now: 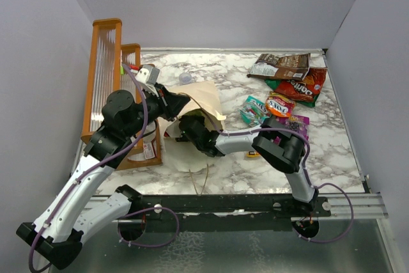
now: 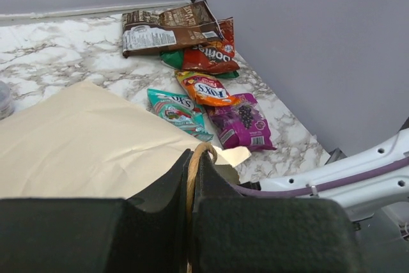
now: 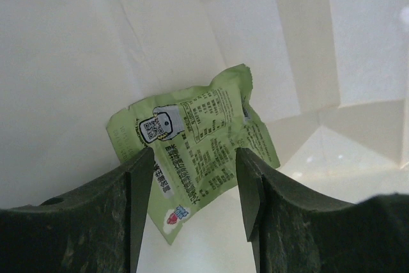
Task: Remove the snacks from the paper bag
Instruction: Take out the snack from the paper bag.
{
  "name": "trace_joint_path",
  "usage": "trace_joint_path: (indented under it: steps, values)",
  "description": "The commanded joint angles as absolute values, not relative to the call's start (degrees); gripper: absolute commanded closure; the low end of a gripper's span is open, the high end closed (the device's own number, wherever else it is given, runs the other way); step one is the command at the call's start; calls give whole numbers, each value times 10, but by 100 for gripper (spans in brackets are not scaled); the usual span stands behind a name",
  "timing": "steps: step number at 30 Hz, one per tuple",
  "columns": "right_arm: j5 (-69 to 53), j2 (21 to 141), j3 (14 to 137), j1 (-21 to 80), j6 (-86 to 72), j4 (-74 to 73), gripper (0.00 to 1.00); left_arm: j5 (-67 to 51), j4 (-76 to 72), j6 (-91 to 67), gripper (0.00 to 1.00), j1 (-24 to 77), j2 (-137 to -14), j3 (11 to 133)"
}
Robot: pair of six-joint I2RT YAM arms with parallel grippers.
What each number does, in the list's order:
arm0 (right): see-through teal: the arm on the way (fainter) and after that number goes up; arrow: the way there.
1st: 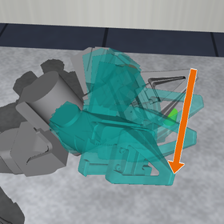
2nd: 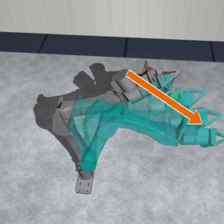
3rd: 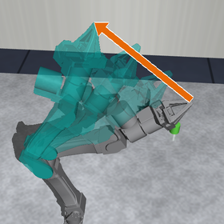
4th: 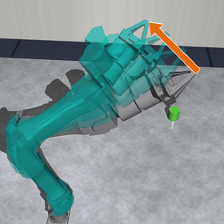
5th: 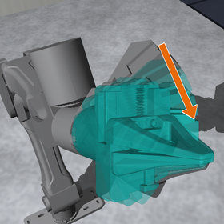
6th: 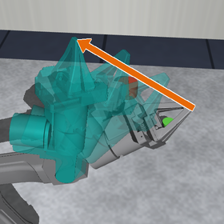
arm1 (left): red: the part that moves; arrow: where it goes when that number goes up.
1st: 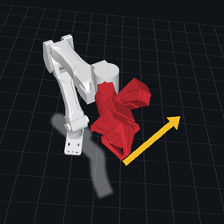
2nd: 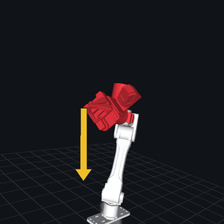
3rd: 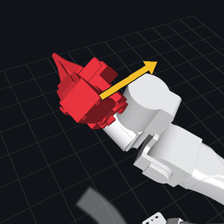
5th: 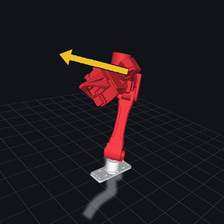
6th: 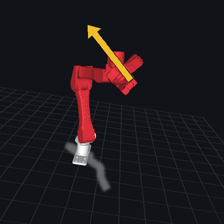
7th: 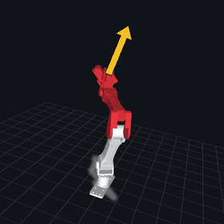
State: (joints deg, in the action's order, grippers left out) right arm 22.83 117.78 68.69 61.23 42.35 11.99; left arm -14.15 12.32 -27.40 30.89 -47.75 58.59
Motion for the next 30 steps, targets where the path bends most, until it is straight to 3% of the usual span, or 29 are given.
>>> trace_joint_path:
  steps: [1, 15, 30]
  values:
    - [76, 1122, 677, 620, 426, 47, 40, -146, 123, -261, 100, 311, -477, 599]
    - [62, 1067, 681, 622, 490, -23, 35, -150, 125, -254, 100, 311, -481, 600]
    - [124, 1115, 621, 625, 567, 137, 42, -154, 126, -257, 100, 311, -483, 611]
